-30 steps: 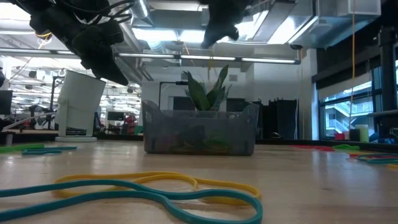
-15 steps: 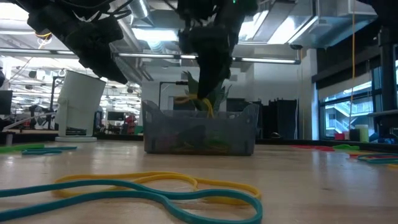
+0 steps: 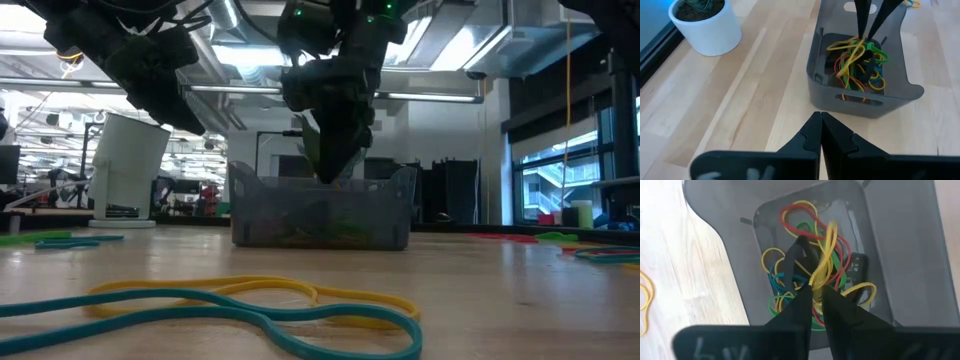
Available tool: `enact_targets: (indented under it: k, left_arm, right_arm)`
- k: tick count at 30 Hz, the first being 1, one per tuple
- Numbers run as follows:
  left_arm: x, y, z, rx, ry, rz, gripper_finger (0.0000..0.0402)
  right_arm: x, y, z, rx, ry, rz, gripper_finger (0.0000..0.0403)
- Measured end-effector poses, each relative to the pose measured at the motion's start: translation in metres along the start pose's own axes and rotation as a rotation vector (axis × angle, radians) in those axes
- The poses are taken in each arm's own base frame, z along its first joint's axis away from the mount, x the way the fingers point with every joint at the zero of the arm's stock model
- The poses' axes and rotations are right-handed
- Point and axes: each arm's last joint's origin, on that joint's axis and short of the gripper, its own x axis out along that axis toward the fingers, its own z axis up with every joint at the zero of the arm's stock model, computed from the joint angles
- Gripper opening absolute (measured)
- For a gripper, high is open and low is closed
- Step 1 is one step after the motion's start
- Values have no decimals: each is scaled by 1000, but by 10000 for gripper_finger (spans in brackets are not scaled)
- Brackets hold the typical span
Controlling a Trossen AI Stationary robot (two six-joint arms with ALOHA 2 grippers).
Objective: Pick and place rubber bands into bin
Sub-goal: Put the yellow rubber band into the black bin, then put the black rubber band into the black bin
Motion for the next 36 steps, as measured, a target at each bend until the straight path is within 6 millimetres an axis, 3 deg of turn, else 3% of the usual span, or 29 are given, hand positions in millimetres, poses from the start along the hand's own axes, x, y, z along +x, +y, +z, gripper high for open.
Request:
enact_targets:
  k: [6,12,16,20,25,31,36]
  left_arm:
    - [0,0,0,-11,0,-3,2]
    - [0,-2,1,-5,-1,-15,2]
    - [-7,-11,14,27,-46,-23,2]
    - [-17,-21,28,67,-82,25,2]
    - [-30,-37,40,71,-54,43,2]
    - [-40,-69,61,68,24,60,2]
    - [-33,-106,76,104,193,45,2]
  right_arm:
    - [-7,-1,-5,-50,37,-9,85]
    - [-48,1,-6,-108,-57,5,91]
    - [-80,1,-21,-138,-85,7,81]
    - [-103,-6,-54,-118,-164,-18,61]
    - [-126,-17,-118,44,-295,18,32]
    - [-138,-30,-191,228,-385,45,4]
    - [-134,-41,-233,353,-457,39,14]
